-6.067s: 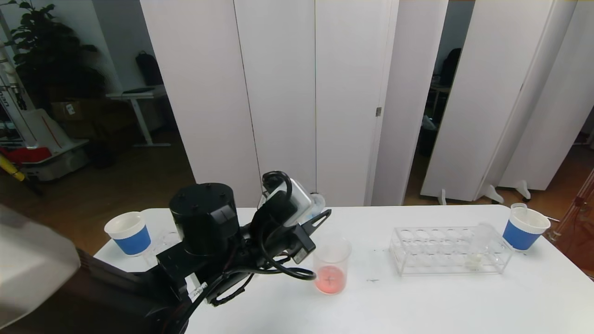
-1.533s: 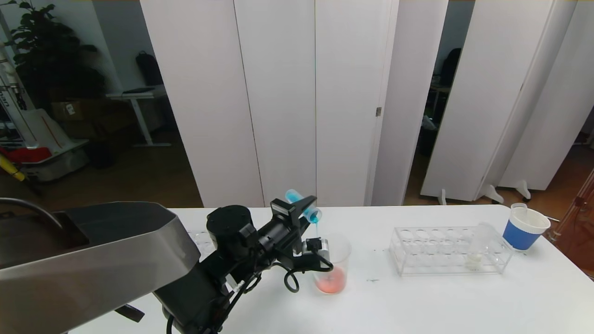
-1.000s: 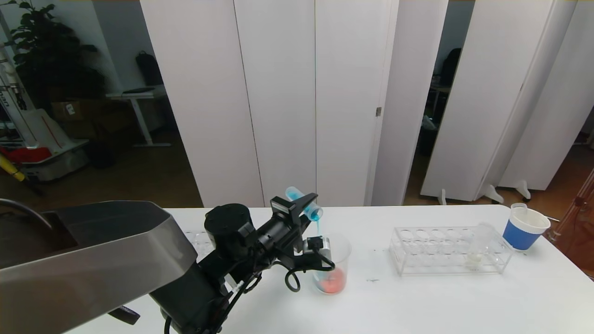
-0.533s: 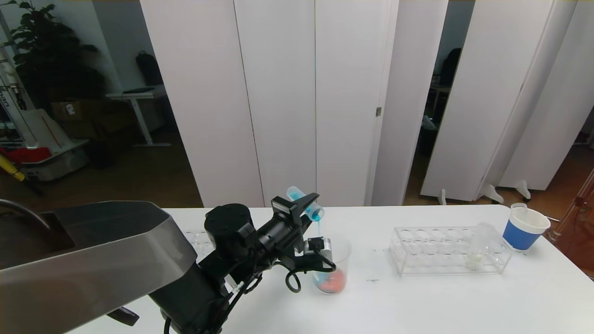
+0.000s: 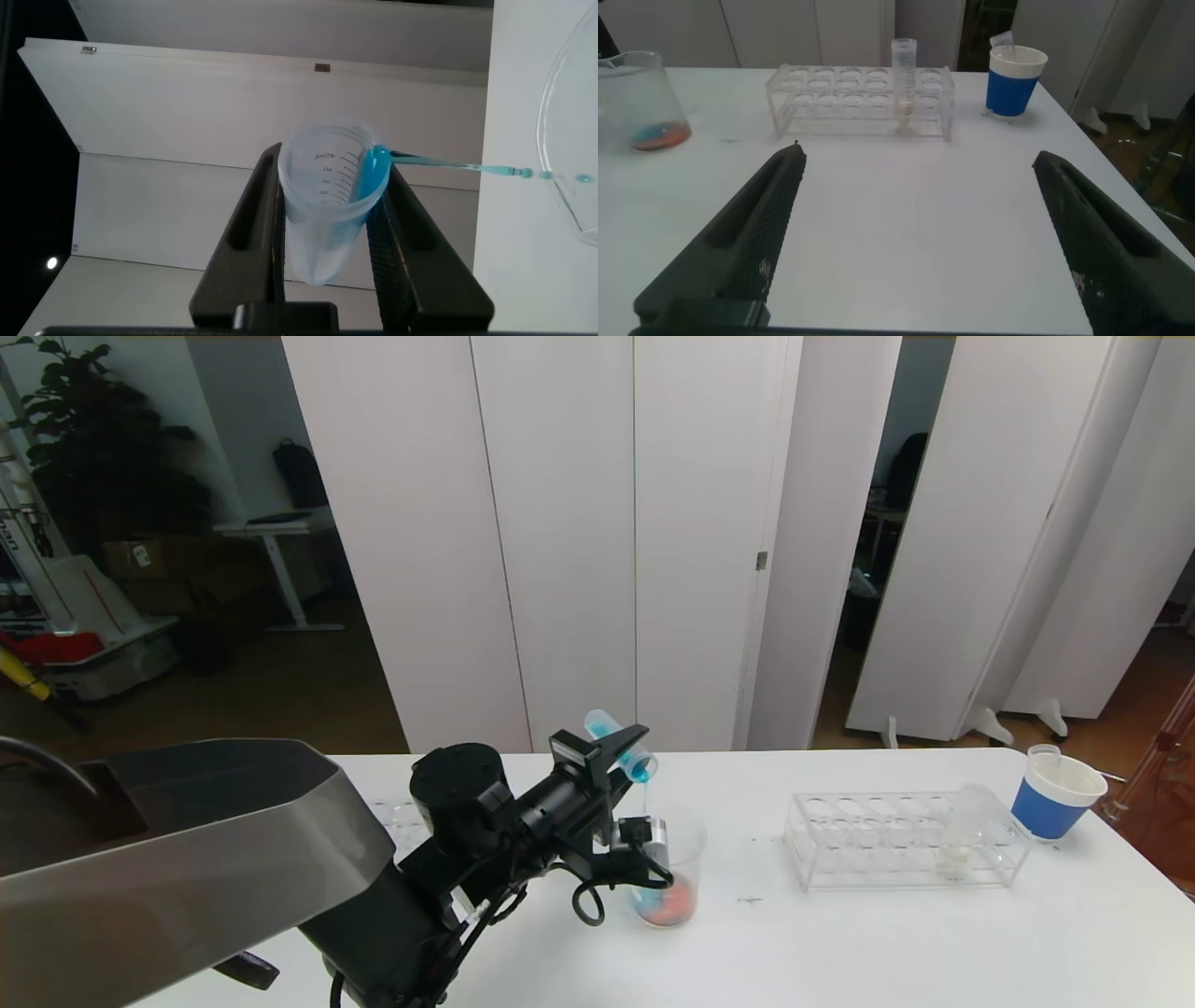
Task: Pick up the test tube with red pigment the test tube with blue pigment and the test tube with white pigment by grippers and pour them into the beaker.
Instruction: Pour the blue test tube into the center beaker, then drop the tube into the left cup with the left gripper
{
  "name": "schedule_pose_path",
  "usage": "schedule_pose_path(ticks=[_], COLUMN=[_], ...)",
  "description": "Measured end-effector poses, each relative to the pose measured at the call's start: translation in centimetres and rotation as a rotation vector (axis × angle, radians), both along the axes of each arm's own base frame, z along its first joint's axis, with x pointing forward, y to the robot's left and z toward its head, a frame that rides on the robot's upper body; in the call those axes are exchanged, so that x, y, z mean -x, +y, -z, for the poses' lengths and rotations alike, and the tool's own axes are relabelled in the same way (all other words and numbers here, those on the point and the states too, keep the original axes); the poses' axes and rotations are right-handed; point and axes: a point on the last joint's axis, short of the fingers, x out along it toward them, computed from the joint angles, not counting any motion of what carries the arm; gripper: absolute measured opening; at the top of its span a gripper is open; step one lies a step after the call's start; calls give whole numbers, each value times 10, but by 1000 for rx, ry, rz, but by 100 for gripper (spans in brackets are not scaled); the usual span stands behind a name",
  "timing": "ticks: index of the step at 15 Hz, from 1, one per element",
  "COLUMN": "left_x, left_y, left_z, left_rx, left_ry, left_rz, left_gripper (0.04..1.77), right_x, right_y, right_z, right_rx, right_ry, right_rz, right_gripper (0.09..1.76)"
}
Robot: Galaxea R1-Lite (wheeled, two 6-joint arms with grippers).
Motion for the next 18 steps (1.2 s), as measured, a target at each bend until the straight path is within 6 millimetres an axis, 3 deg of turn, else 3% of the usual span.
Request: schedule_pose_path(ticks=[18], left_x=[-8], left_y=[-5], left_z=[0], left_rx=[-6], left_ry=[-32], left_rz=[112], left_gripper=[59], right_x=[0], right_y=[0], right_z=[0], right_rx=[0], right_ry=[0], right_rz=[0], right_gripper=[175])
